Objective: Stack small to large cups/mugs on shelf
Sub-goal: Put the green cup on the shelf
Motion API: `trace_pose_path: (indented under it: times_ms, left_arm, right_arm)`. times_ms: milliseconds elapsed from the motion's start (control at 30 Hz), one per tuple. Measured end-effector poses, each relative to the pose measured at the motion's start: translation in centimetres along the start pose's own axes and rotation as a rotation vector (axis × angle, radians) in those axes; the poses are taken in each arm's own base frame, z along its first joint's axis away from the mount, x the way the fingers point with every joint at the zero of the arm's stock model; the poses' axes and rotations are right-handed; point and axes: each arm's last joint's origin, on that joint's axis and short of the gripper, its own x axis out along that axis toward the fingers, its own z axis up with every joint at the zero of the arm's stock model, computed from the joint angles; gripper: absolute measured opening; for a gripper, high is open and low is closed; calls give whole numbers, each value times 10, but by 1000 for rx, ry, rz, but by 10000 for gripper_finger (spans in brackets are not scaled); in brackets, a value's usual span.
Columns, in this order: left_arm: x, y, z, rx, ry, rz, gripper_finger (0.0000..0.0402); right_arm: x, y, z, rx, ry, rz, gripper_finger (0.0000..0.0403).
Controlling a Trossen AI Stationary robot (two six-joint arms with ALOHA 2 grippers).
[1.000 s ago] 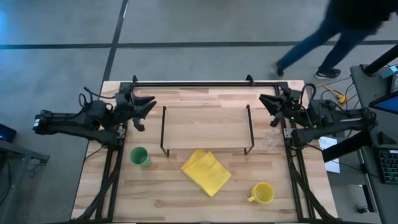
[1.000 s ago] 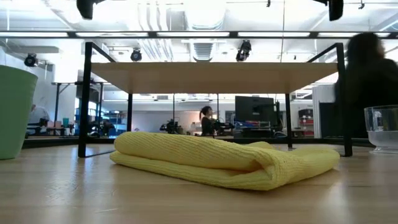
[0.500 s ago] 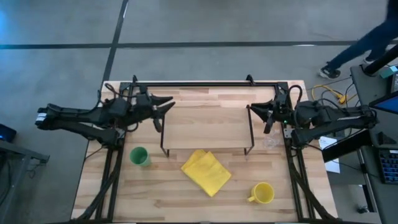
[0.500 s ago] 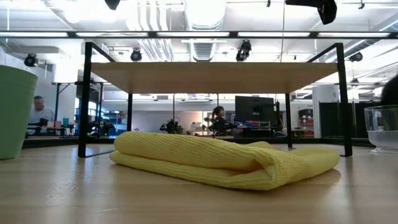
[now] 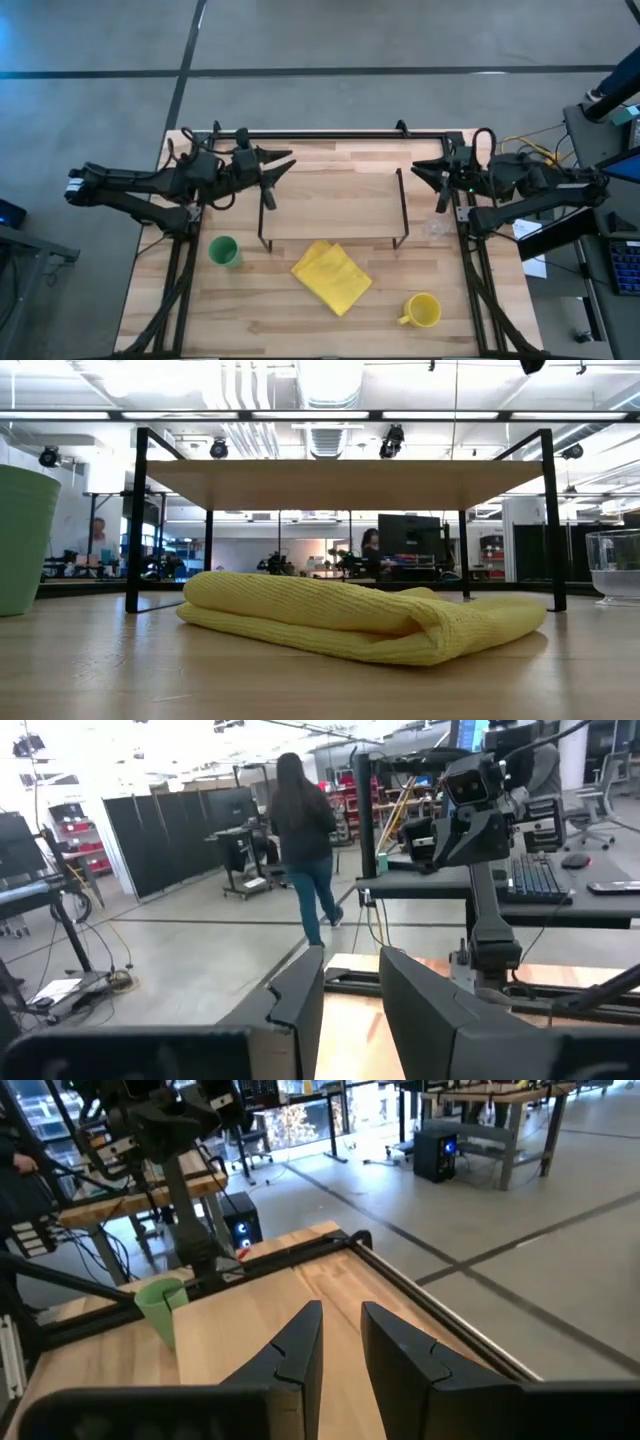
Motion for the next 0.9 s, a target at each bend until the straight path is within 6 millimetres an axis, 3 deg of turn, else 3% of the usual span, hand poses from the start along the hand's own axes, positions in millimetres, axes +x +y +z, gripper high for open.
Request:
trace_pose_path:
  times_ms: [200,333,567,767,900]
  left_arm:
    - [-5,5,9,-18,-24,17,88]
    - [-6,7,6,84,16,87,93]
    - [-9,13,12,97,57,213,145]
    - [-15,17,15,93,53,215,170]
    - [-28,19,13,77,148,133,171]
  right_arm:
    - [-7,-1,11,7,-16,4,68]
    - [-11,-3,13,-24,10,-2,72]
    - [-15,-5,13,-12,63,-14,116]
    - [-15,-5,13,-9,62,-14,142]
    - [-15,-5,13,0,64,-12,143]
